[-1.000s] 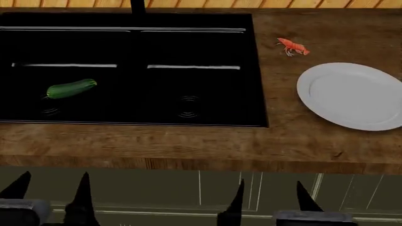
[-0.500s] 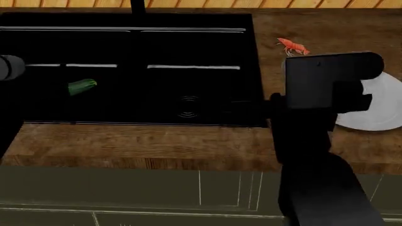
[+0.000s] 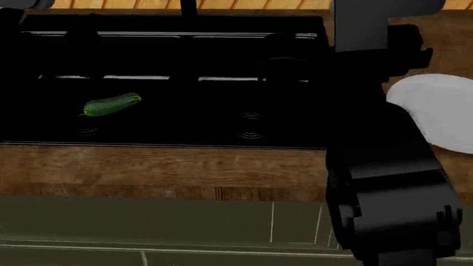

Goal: Pick the zucchini from the sink and place it on the plate located on the counter

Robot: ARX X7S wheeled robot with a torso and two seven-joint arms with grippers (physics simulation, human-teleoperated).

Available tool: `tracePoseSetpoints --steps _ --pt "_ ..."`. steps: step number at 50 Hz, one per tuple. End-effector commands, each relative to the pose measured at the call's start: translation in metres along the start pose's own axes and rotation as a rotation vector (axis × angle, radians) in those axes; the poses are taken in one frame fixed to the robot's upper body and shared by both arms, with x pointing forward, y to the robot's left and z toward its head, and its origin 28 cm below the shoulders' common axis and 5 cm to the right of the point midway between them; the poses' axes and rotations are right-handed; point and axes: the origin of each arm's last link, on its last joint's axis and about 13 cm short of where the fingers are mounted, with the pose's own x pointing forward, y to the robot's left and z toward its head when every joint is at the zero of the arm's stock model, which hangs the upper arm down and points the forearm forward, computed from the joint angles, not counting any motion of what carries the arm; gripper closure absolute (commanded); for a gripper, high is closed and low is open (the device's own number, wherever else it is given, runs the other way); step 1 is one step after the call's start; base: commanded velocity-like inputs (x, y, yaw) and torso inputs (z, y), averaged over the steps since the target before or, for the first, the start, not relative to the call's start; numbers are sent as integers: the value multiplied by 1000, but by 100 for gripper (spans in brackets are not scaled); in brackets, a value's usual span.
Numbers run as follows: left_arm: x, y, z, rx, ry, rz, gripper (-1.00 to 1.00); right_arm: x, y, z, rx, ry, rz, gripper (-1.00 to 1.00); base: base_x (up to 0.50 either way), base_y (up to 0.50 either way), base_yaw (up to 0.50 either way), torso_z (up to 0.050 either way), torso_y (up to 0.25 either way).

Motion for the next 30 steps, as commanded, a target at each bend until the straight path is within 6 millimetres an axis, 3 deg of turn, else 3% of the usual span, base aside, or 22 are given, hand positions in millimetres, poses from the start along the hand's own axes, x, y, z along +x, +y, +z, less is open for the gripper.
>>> tracePoseSetpoints --steps 1,19,25,30 --pt "2 2 6 32 5 -7 -100 0 0 2 20 3 1 -100 0 500 0 0 0" --pt "5 3 0 43 16 -12 -100 -1 0 3 14 0 4 -100 0 500 0 0 0" --pt "5 4 -2 38 15 -16 -100 -1 1 3 30 5 -2 -100 0 0 0 0 0" --pt "1 3 2 29 9 -17 -100 -1 3 2 33 10 3 -100 467 -1 0 0 0"
